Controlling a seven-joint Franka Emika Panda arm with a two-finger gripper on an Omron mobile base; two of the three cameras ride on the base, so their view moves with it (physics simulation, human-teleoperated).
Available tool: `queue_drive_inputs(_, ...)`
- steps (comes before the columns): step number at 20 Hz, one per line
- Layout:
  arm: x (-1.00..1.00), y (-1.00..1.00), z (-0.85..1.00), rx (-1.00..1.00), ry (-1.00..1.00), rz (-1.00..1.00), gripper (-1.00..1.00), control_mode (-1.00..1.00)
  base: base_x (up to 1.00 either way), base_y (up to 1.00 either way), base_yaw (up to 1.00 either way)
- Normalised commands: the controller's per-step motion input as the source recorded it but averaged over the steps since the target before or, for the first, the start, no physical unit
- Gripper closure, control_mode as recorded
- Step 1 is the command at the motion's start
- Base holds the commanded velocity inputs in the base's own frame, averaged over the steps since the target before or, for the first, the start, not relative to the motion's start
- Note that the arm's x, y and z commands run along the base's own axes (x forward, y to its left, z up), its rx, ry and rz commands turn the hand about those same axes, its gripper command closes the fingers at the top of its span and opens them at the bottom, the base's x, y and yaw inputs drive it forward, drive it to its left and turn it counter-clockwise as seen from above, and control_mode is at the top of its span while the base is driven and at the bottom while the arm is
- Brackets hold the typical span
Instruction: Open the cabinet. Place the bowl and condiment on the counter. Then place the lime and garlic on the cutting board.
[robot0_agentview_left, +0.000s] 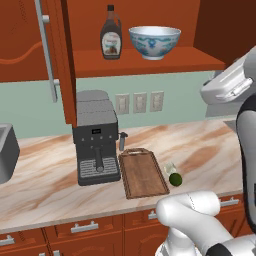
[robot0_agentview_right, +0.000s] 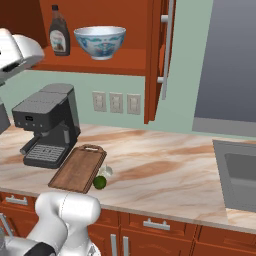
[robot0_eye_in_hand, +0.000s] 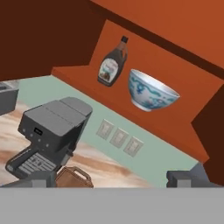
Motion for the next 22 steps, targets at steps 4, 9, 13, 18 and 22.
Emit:
queue_drive_inputs(4,0.5,-0.01,0.12,0.0,-0.07,-0.01,-1.0,-1.0,0.0,0.0,0.0)
queue_drive_inputs(9,0.48,-0.02,0.07,0.01,-0.04,0.0,-1.0,-1.0,0.0,0.0,0.0)
queue_drive_inputs(13,0.47,-0.05,0.08,0.02,-0.03,0.0,-1.0,-1.0,0.0,0.0,0.0)
queue_drive_inputs(18,0.45,-0.05,0.15,0.03,-0.01,0.0,-1.0,-1.0,0.0,0.0,0.0)
queue_drive_inputs(22,0.42,0.0,0.22,0.02,0.0,0.0,-1.0,-1.0,0.0,0.0,0.0)
